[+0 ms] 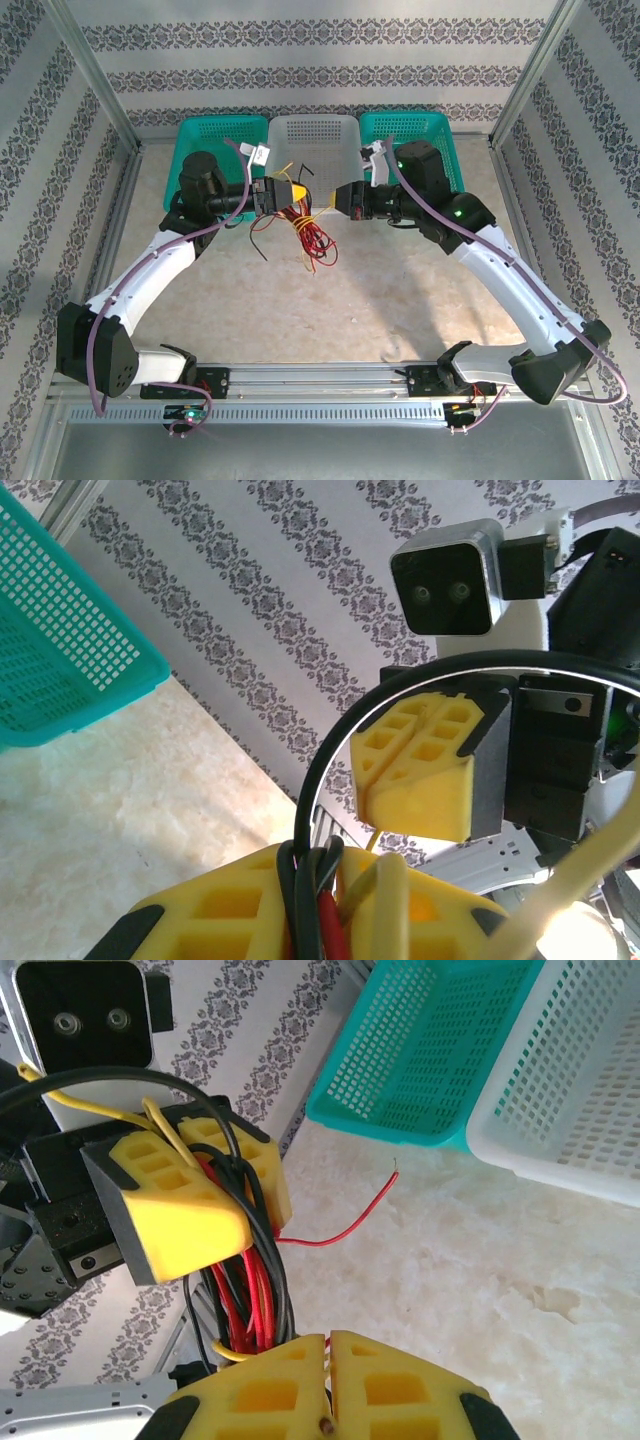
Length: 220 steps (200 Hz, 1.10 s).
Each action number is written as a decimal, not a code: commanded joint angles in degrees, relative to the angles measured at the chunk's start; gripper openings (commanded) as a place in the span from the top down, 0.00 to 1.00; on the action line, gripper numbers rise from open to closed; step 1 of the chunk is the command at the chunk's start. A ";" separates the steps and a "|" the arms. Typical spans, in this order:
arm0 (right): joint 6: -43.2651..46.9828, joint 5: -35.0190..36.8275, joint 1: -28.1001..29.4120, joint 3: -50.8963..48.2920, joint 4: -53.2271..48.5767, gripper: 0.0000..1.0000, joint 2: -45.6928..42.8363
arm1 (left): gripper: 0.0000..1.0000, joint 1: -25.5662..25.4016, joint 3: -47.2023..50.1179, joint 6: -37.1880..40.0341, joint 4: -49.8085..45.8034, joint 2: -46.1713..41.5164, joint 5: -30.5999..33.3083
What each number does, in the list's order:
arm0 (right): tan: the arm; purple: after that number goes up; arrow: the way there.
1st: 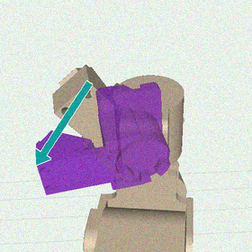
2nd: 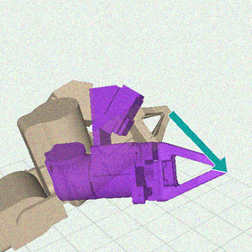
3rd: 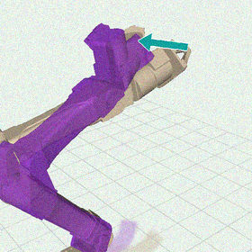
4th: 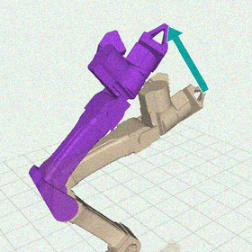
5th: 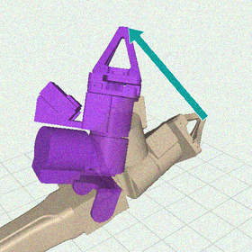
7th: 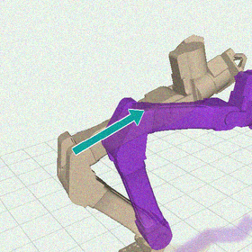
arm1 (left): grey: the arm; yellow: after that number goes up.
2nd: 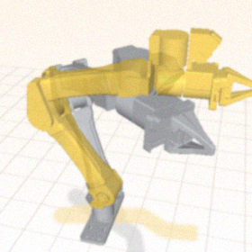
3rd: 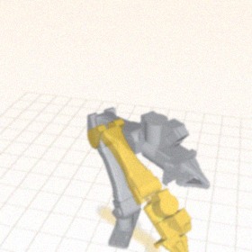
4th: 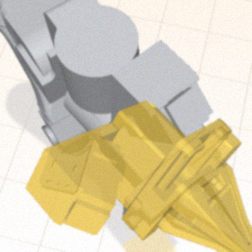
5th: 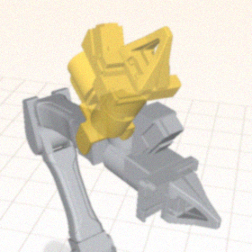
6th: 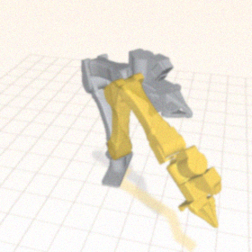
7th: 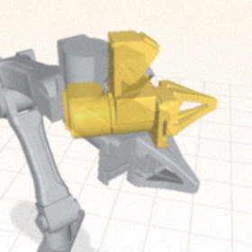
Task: Untangle the cables
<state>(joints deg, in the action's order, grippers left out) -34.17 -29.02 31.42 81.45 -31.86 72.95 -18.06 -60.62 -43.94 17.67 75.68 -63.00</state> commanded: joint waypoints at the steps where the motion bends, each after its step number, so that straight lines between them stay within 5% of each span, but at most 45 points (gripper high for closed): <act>1: 1.70 0.92 -2.30 6.20 -1.22 1.00 2.02 | 1.00 -1.10 -0.26 -3.30 5.41 0.45 -4.79; 14: 1.70 0.98 -3.51 9.20 -2.81 1.00 4.18 | 1.00 -1.77 -0.12 -4.31 6.06 0.31 -5.25; 48: -1.77 -2.53 -8.21 8.05 1.53 1.00 6.65 | 1.00 -2.24 2.71 -24.07 33.18 0.43 -2.86; 71: -5.20 -3.63 -8.53 3.83 7.27 1.00 6.34 | 1.00 -3.57 2.56 -29.53 42.19 1.43 -0.54; 120: -23.88 -7.66 -7.82 -17.22 36.89 1.00 1.08 | 1.00 -5.07 6.88 -19.45 38.31 -4.95 16.14; 183: -33.26 -1.40 -1.54 -34.34 51.89 1.00 -3.46 | 1.00 -8.62 10.33 -25.96 55.80 1.90 33.16; 220: -35.00 0.00 0.97 -38.09 53.46 1.00 -5.55 | 1.00 -9.82 7.92 -14.08 45.65 -0.32 48.05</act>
<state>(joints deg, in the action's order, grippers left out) -67.05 -30.96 30.35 46.00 18.55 69.71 -26.87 -49.56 -65.28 61.54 78.48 -28.73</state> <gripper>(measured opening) 0.053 0.152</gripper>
